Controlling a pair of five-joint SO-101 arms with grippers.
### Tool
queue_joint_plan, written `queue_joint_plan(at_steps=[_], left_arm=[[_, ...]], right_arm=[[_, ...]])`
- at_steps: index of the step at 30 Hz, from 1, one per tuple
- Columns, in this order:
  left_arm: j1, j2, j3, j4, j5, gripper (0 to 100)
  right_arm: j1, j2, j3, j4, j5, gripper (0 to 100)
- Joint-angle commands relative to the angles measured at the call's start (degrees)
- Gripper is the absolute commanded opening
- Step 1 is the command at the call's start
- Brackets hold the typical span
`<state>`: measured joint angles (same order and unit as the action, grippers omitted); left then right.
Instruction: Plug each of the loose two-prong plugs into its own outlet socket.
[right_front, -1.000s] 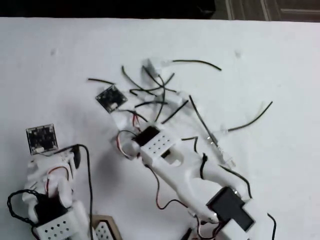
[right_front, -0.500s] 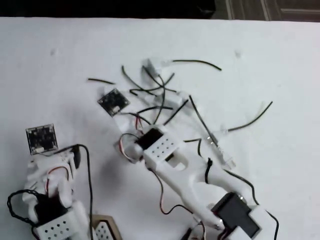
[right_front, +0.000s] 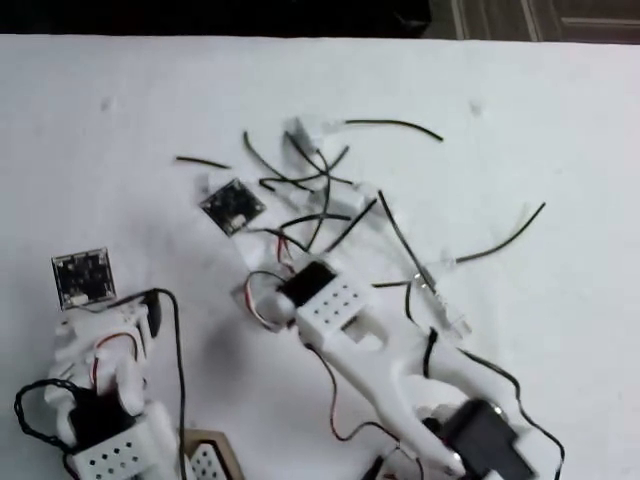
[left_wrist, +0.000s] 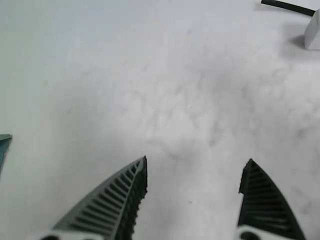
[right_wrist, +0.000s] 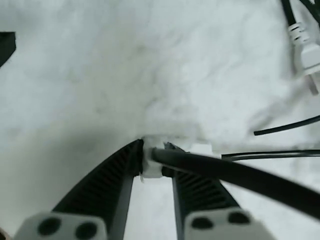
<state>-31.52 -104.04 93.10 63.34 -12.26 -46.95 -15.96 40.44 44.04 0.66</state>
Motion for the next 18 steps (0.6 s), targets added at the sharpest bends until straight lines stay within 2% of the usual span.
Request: queue_joint_plan(at_steps=[1,5,12,18], left_arm=[[-0.40,-0.48,-0.18,-1.14,-0.35,30],[-0.40,-0.48,-0.18,-1.14,-0.35,30],[-0.40,-0.48,-0.18,-1.14,-0.35,30],[-0.40,-0.48,-0.18,-1.14,-0.35,30]], right_arm=[[-0.57,-6.02,1.93,0.13,-0.09,1.7],[-0.31,-6.20,5.19,-0.40,0.00,1.7],[-0.31,-5.58,9.67,-7.52,0.00,1.7],[-0.31,-5.58,8.35,-7.52,-0.35,1.7]])
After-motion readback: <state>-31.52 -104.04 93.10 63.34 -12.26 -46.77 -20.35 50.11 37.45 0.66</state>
